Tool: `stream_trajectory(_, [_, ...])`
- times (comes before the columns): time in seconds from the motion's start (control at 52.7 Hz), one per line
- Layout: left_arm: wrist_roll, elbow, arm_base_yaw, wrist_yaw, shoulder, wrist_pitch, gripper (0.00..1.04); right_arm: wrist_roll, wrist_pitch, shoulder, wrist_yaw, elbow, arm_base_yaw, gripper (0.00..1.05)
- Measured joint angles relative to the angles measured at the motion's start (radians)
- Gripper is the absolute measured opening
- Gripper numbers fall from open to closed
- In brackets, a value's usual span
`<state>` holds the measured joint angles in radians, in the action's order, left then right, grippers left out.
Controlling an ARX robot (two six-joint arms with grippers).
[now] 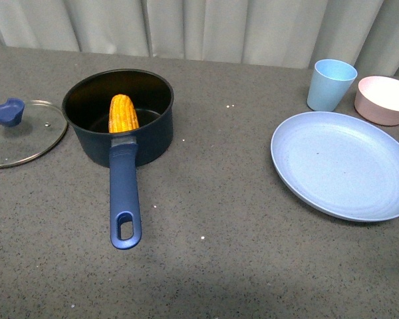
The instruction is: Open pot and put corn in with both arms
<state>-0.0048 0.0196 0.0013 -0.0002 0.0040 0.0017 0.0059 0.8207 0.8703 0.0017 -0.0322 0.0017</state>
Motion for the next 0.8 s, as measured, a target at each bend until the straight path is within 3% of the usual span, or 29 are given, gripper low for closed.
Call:
stream_trajectory(0.057, [0.000, 0.000, 0.000, 0.000, 0.000, 0.000, 0.98, -0.004, -0.047, -0.058, 0.000, 0.010, 0.000, 0.00])
stream_trajectory(0.797, [0.000, 0.000, 0.000, 0.000, 0.000, 0.000, 0.98, -0.003, -0.467, -0.518, 0.000, 0.027, 0.000, 0.01])
